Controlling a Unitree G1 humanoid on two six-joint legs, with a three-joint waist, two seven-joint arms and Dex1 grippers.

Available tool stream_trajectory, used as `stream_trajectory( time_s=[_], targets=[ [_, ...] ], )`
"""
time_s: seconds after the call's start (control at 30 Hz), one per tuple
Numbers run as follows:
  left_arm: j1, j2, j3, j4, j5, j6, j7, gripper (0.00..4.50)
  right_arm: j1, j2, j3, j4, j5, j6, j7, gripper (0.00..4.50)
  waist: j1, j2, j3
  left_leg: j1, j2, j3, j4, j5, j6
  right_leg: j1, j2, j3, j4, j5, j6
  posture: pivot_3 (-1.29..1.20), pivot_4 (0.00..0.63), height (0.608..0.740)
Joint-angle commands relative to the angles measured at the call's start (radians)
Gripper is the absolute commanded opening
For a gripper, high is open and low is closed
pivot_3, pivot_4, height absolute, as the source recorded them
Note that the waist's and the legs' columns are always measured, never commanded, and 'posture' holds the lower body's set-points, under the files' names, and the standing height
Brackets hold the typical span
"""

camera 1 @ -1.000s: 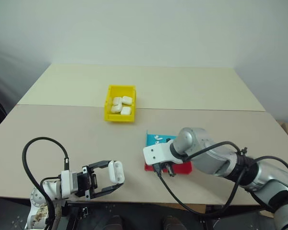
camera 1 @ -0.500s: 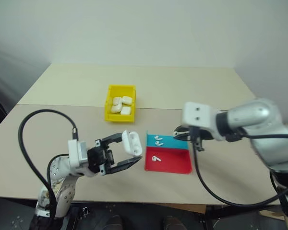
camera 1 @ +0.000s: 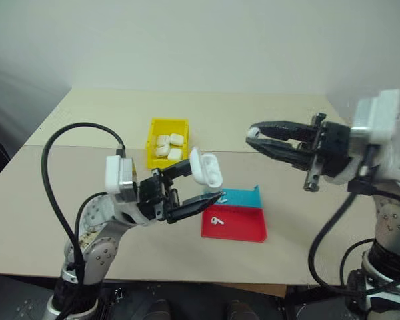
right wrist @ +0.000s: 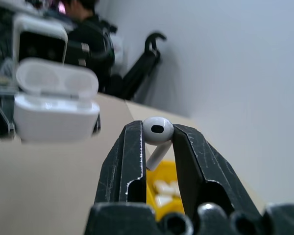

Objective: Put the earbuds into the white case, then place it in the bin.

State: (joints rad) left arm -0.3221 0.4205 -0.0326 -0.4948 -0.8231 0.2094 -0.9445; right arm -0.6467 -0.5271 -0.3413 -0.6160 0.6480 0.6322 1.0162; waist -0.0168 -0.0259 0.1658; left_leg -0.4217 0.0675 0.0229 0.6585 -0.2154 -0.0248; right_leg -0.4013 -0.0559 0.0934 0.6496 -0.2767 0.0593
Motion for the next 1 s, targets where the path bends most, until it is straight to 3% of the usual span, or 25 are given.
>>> stream_trajectory(
  time_s=[0.03,0.2,0.67,1.0],
  targets=[
    [-0.020,-0.022,-0.003,0.008,-0.034,-0.008,-0.054,2.75,0.007,0.034,-0.022,0.005,0.099,-0.090,-0.021,0.73,0.001,0.000,0.000,0.000,0.000,0.000,0.000,0.000,0.000,0.000,0.000,0.000,0.000,0.000,0.000,0.00,0.150,0.740],
    [-0.008,-0.012,0.003,0.037,-0.036,-0.002,-0.139,2.75,0.028,0.076,0.024,0.041,0.168,-0.191,0.019,0.73,0.000,0.000,0.000,0.001,0.000,0.000,0.000,0.000,0.000,0.001,0.000,0.000,0.000,0.000,0.000,0.00,0.150,0.740],
    [-0.003,-0.014,-0.002,0.037,0.033,-0.015,-0.166,2.75,0.053,0.077,0.249,0.123,0.102,-0.366,0.128,0.73,0.000,0.000,0.000,0.001,0.000,0.000,0.000,0.000,0.000,0.001,0.000,0.000,0.000,0.000,0.000,0.00,0.150,0.740],
    [0.004,-0.026,-0.002,0.023,0.037,-0.018,-0.165,2.75,0.050,0.079,0.290,0.174,0.061,-0.446,0.137,0.73,0.002,0.000,0.000,0.001,0.000,0.000,0.000,0.000,0.000,0.001,0.000,0.000,0.000,0.000,0.000,0.00,0.150,0.740]
  ],
)
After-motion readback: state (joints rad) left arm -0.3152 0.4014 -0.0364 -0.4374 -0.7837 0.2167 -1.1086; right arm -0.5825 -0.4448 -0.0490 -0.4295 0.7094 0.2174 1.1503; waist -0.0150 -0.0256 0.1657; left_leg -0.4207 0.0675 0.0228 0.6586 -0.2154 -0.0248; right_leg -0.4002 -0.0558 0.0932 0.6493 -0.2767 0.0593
